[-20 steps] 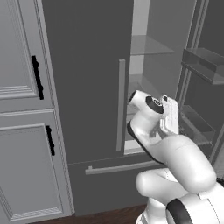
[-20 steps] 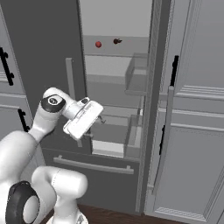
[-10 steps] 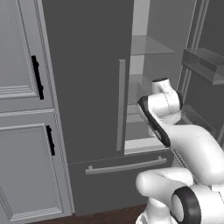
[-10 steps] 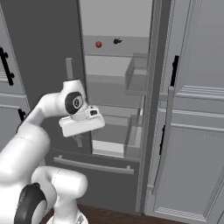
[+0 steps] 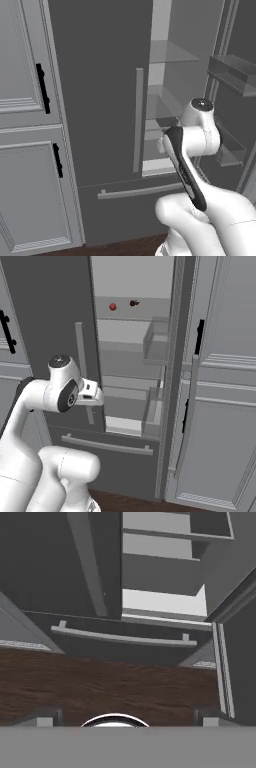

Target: Take the strawberry from the fridge and place it on top of the pancake, located on the dining counter.

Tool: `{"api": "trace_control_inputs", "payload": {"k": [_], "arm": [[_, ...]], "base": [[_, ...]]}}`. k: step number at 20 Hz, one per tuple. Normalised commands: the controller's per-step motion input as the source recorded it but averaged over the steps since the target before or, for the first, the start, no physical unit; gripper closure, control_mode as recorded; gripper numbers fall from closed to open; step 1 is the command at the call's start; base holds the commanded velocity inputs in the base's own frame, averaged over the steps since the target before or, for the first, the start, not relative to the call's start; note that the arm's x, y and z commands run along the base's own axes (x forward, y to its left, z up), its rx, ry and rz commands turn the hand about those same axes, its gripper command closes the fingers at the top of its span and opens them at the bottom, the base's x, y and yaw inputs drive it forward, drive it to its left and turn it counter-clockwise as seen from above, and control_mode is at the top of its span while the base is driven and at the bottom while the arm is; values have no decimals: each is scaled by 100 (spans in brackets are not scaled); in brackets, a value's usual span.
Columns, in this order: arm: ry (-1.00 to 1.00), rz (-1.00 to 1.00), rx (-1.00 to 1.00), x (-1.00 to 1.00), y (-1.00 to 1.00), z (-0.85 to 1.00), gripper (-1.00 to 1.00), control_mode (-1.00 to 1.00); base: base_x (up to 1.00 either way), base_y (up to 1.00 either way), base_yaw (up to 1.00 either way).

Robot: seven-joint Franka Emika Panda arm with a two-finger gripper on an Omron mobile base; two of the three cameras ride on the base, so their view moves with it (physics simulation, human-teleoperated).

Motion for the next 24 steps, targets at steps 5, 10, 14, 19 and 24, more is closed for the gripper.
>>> {"api": "trace_control_inputs", "payload": {"k": [5,10,14,19,24], "arm": [[-27,0,-3,0,32,30,-100,-100],[-33,0,0,-2,6,50,-100,-100],[-30,-1,0,16,19,63,-100,-100],[-23,-1,4,34,41,64,-100,-100],[0,0,21,38,22,33,-100,-100]], "base": [[0,0,0],[0,0,0],[0,0,0],[0,0,0],[0,0,0]]}}
